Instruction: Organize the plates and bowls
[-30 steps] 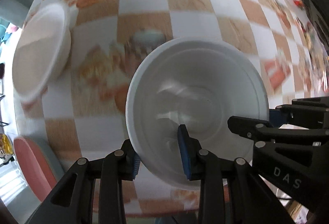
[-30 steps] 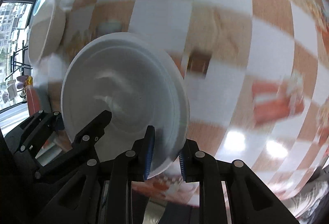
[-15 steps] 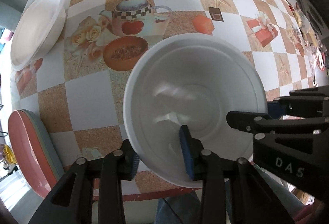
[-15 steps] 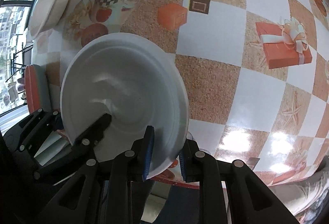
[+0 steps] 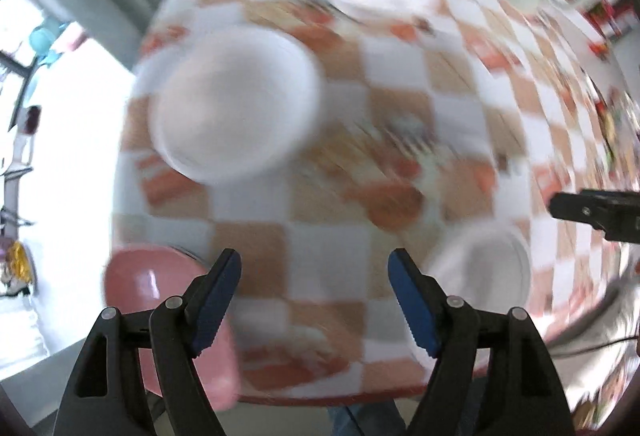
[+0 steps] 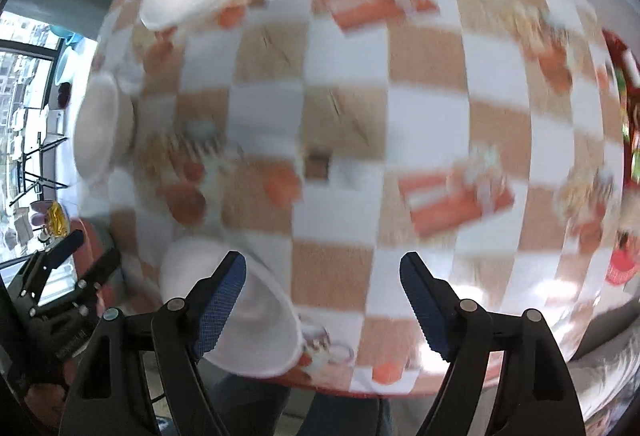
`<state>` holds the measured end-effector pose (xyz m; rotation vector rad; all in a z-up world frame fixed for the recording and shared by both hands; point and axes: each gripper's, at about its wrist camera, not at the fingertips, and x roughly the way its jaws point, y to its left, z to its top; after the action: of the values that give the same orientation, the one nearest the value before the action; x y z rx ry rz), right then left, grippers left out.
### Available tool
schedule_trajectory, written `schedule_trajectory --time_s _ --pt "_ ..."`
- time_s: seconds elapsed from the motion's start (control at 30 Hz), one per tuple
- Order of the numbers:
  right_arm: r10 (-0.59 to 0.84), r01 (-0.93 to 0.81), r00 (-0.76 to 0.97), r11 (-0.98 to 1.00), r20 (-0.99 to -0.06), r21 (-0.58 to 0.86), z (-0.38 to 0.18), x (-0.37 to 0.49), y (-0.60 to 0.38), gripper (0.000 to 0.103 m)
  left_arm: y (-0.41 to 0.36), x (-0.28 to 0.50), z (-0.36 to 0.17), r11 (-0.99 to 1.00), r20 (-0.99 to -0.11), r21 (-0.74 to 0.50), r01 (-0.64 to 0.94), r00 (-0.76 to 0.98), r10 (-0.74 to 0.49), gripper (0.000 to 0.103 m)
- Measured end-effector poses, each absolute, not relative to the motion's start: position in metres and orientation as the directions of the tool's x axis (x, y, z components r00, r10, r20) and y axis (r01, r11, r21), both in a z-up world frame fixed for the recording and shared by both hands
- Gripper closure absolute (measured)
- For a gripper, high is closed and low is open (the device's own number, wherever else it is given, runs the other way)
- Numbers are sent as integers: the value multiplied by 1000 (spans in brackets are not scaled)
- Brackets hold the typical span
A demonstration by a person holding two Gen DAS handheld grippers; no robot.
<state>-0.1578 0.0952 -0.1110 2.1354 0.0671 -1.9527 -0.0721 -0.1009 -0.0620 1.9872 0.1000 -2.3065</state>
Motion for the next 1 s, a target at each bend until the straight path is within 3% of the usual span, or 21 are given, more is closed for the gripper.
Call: schedule_trajectory --time_s 0.3,0.53,1.0 --pt "-191 298 98 -931 -977 212 -105 -195 -8 23 -180 -126 -56 -957 -978 66 282 -172 -118 23" --pt "-165 349 127 -915 -978 199 -132 -202 -77 23 -202 -154 -80 -948 -976 120 296 -139 -167 23" --pt "-109 358 172 -919 -979 165 -179 -205 -111 26 -219 -178 -124 -949 -986 128 288 -66 -153 23"
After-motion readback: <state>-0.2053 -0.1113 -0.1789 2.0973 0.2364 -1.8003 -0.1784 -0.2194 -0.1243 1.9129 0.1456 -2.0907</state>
